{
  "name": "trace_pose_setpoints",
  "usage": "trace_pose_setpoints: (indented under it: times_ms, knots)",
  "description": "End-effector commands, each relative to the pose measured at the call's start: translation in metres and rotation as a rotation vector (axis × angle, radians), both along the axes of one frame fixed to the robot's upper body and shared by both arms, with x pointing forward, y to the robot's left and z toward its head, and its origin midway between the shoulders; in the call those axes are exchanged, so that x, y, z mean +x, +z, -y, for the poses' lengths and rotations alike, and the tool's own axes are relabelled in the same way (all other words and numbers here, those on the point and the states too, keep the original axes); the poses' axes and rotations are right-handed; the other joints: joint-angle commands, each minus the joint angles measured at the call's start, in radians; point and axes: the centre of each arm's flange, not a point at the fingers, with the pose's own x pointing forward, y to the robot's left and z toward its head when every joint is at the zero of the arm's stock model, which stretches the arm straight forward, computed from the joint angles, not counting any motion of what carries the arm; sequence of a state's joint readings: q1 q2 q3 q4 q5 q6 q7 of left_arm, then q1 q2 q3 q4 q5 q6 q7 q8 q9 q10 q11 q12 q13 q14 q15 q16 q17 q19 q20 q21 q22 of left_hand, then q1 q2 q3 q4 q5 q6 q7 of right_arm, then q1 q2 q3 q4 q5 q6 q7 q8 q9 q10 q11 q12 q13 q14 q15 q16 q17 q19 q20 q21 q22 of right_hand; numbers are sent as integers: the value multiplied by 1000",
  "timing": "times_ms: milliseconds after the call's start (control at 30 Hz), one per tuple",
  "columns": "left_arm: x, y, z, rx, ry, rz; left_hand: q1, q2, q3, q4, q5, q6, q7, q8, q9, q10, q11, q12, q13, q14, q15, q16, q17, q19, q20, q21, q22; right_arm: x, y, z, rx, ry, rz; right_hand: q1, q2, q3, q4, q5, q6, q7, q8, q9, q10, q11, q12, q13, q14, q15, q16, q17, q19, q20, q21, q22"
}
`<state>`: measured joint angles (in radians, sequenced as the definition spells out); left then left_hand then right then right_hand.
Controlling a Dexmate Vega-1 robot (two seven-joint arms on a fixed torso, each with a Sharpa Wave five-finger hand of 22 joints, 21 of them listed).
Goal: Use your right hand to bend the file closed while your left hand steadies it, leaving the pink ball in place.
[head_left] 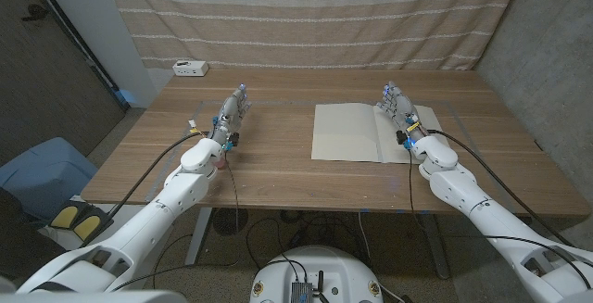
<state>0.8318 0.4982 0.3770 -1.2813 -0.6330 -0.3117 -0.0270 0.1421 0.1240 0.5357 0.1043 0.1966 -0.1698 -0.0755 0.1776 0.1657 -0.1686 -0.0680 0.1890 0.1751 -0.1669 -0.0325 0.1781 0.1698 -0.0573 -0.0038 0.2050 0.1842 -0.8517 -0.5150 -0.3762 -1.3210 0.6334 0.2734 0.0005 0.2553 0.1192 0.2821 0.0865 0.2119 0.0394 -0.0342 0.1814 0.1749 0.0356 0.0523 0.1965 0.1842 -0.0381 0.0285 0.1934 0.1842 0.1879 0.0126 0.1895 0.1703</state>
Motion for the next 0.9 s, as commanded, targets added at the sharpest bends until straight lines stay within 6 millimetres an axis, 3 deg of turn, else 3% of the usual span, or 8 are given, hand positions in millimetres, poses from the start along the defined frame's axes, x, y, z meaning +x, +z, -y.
trace_pose_setpoints:
  times_ms: [33, 100, 167, 233, 400, 900]
  knots:
    - [-3, 9, 7, 85, 44, 48, 9, 33, 8, -2, 5, -6, -10, 10, 5, -50, 9, 11, 2, -40, 13, 8, 0, 11, 33, 10, 3, -4, -8, -3, -16, -22, -18, 20, 1, 9, -8, 7, 10, 1, 6, 4, 1, 12, 6, 2, 6, 10, 4, 1, 10, 2, 9, 1]
    - [-4, 13, 9, 113, 57, 62, 10, 24, 7, -5, 3, 28, -8, 18, 6, -40, 14, 14, 3, -20, 33, 11, -1, 21, 62, 13, 3, -5, -8, -3, -19, -27, -22, 29, 2, 12, -16, 7, 14, 0, 8, 4, 4, 14, 6, 3, 10, 23, 4, -1, 12, 16, 9, 1]
    - [-6, 17, 11, 147, 76, 75, 8, 14, 5, -6, -1, 74, -13, 24, 8, -18, 18, 19, 4, 35, 81, 21, 2, 48, 99, 24, 5, -7, -9, -2, -23, -31, -27, 41, 3, 18, -28, 5, 18, -2, 8, 4, 7, 15, 5, 3, 16, 46, 4, -2, 7, 39, 6, 2]
    - [-7, 22, 14, 194, 87, 93, 11, 9, 6, -13, -4, 105, -11, 27, 8, 1, 22, 23, 4, 74, 91, 25, 1, 69, 116, 30, 7, -8, -9, -1, -31, -36, -32, 53, 10, 25, -37, 4, 23, -2, 9, 5, 16, 18, 7, 3, 28, 59, 7, -2, 7, 57, 7, 3]
    - [-12, 38, 23, 327, 128, 141, 19, 5, 10, -26, -7, 149, -1, 28, 9, 65, 48, 39, 5, 118, 94, 24, 1, 91, 111, 37, 8, -13, -8, 2, -56, -57, -32, 76, 22, 40, -55, 0, 40, -4, 14, 5, 34, 24, 11, 4, 48, 71, 12, -2, 9, 73, 8, 3]
    - [-27, 71, 56, 650, 210, 261, 40, 9, 23, -49, -11, 212, -7, 33, 10, 129, 51, 48, 6, 143, 83, 14, 0, 106, 120, 38, 8, -23, 0, 6, -142, -109, -16, 114, 37, 64, -84, -10, 62, -2, 17, 5, 61, 40, 15, 4, 66, 74, 13, -2, 14, 81, 9, 4]
